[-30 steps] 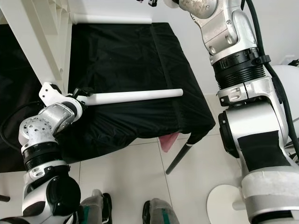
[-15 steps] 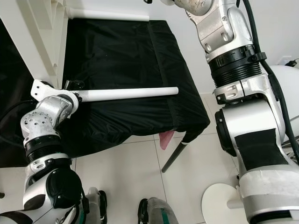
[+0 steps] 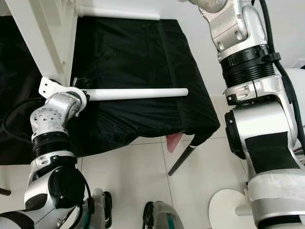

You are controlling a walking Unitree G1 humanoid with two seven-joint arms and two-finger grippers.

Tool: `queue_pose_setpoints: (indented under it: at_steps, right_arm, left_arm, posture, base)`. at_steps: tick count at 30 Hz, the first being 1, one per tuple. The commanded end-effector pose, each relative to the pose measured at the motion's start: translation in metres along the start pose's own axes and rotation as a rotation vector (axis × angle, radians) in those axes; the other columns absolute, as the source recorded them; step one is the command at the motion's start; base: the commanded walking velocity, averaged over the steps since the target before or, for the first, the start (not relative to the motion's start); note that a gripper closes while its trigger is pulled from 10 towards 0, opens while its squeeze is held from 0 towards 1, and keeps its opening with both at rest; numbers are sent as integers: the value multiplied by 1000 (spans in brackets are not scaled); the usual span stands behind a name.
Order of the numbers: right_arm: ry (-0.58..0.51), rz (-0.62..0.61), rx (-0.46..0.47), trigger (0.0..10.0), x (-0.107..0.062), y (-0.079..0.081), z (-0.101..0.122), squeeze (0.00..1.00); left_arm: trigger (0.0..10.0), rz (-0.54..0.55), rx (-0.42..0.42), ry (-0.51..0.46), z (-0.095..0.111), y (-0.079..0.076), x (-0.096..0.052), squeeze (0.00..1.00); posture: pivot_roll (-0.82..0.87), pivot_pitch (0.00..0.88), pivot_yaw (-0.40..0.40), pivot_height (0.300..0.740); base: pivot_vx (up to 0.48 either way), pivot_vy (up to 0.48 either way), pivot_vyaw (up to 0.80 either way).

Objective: Building children table

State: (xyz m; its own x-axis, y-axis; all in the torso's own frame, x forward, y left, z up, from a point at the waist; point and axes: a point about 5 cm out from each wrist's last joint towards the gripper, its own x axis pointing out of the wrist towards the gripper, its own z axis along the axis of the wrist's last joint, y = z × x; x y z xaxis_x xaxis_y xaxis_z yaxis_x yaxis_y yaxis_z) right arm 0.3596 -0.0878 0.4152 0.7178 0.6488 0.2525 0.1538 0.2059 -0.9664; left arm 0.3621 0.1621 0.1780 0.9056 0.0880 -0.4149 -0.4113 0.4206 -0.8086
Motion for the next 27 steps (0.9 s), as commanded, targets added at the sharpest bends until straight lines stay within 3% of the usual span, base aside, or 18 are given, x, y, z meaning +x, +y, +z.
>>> queue_pose_setpoints:
  at_steps: [1, 7, 21, 27]
  right_arm:
    - [-24, -223, 108, 0, -13, -42, -4, 0]
    - [-12, -237, 118, 0, -17, -44, -6, 0]
    - [-5, -259, 127, 0, -20, -47, -7, 0]
    - [18, -284, 121, 0, -25, -52, -11, 0]
  left_arm:
    - [10000, -194, 15, -95, 16, -35, -11, 0]
    - [10000, -263, 141, -46, 12, -48, -9, 0]
    - [10000, -292, 201, -51, 16, -56, -8, 0]
    - [10000, -269, 233, -67, 31, -59, -6, 0]
  posture:
    - [-103, 52, 45, 740]
    - [-103, 49, 64, 740]
    - [-109, 50, 82, 740]
    - [-103, 49, 111, 740]
  base:
    - [0, 0, 0]
    - [0, 0, 0]
    - [0, 0, 0]
    - [0, 0, 0]
